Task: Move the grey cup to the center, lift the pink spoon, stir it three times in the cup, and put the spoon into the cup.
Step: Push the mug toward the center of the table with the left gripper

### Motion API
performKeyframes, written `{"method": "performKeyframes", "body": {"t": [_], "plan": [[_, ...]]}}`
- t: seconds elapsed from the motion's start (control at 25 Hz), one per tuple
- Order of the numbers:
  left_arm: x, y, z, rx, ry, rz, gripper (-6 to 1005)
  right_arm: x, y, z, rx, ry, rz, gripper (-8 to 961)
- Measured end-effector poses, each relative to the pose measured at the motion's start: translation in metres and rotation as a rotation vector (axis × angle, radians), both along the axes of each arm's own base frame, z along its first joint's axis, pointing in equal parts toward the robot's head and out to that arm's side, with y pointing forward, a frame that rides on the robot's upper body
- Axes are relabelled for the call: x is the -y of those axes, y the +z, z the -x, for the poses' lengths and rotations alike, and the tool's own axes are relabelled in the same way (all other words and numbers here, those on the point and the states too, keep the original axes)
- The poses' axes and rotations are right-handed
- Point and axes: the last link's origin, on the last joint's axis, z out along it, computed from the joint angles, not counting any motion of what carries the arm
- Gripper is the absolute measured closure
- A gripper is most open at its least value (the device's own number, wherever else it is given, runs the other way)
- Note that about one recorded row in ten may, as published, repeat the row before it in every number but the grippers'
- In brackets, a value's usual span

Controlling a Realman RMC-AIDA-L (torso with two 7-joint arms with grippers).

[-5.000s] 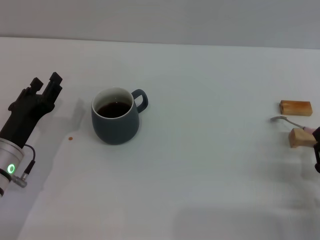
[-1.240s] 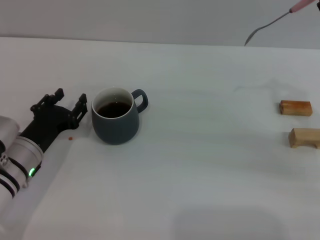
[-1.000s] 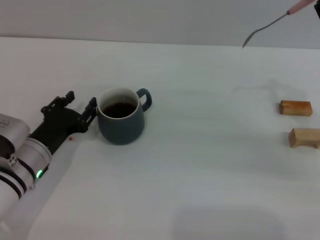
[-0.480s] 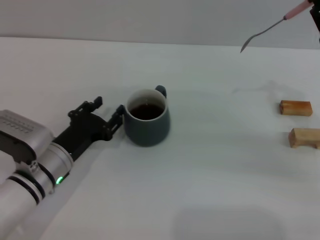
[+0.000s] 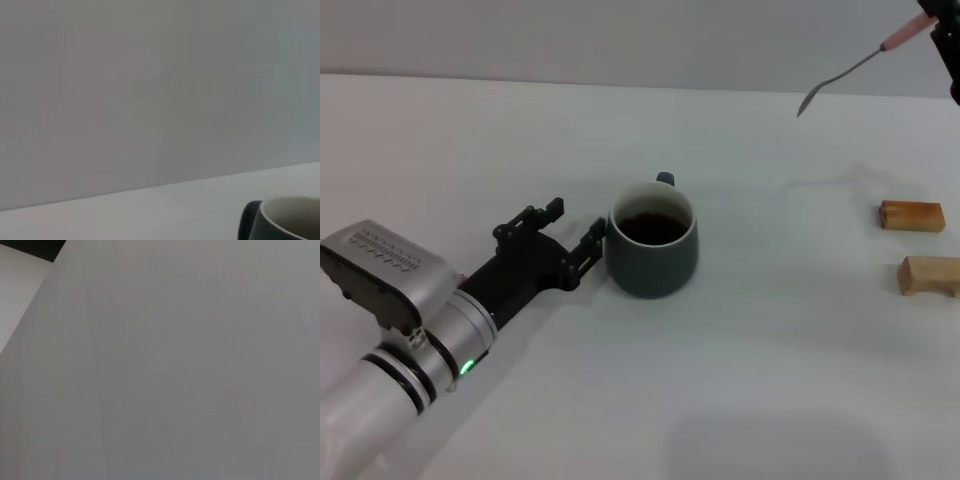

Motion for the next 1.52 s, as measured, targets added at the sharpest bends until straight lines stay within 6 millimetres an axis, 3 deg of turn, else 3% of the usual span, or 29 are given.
{"method": "performKeyframes", "body": {"t": [0.96, 1.52], "plan": [[0.010, -0.018, -0.026, 0.038, -0.085, 0.087, 381, -0.006, -0.004, 0.007, 0.012, 0.017, 0.023, 817], [0.000, 0.005, -0.014, 0.075, -0.033, -0.016, 381, -0.030, -0.016, 0.031, 0.083, 0.053, 0.072, 817]]}}
